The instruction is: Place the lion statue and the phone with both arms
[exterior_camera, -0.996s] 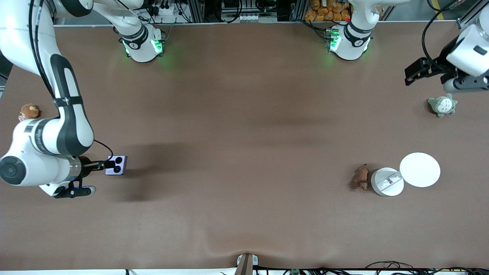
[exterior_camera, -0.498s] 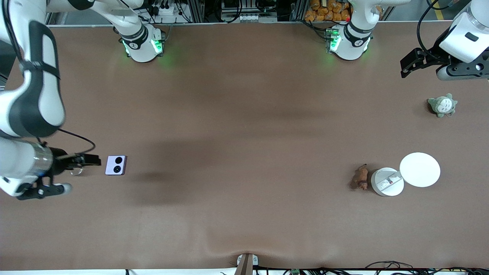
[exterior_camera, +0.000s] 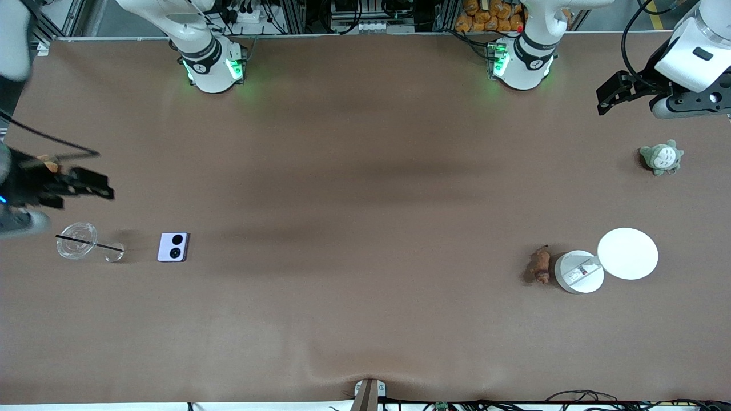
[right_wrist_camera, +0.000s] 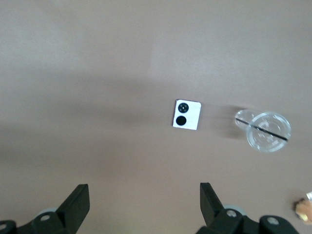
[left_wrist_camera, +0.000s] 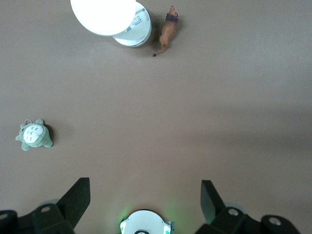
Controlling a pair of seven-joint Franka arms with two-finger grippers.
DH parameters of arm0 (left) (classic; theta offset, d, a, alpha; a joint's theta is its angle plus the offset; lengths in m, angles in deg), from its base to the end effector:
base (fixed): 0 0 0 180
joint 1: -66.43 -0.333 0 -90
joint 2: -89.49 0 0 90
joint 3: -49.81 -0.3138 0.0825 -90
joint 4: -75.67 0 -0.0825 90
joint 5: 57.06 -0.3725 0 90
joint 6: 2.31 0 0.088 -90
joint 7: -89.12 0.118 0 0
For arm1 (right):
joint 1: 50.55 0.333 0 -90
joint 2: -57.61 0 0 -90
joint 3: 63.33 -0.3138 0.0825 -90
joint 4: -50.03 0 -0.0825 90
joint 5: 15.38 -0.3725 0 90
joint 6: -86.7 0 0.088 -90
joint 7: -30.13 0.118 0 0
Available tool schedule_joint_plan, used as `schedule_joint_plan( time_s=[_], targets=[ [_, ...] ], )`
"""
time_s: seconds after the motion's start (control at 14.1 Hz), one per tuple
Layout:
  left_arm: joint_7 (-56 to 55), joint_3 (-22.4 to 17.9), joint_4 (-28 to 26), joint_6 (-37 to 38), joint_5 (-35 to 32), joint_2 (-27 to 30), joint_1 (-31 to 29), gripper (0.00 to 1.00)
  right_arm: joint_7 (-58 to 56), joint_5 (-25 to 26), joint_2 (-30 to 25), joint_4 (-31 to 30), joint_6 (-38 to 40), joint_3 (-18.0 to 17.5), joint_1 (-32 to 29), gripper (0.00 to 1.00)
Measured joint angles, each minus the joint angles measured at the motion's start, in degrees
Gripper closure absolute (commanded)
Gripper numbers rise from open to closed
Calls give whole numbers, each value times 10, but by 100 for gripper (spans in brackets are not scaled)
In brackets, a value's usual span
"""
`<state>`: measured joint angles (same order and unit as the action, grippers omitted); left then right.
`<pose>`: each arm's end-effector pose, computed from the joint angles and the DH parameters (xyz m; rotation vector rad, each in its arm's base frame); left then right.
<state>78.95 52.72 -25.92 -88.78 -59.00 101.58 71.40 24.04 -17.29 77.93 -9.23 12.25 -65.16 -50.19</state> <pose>0.4642 -0.0626 0.6204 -3.0879 -0.0657 0.0703 0.6144 0.0236 0.6219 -3.0832 -0.2325 0.1358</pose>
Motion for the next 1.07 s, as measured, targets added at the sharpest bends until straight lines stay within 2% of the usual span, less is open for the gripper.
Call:
schedule_joint_plan(
  time_s=[0.28, 0.71, 1.07],
  targets=[
    [0, 0, -15, 0, 0, 11, 0, 0, 55, -3, -83, -24, 66, -10, 0, 0],
    [0, 2, -32, 0, 0, 36, 0, 0, 66, -2, -195, -154, 62, -3, -7, 0],
    [0, 9, -48, -7, 0, 53, 1, 0, 66, -1, -238, -230, 30, 2, -8, 0]
  ],
)
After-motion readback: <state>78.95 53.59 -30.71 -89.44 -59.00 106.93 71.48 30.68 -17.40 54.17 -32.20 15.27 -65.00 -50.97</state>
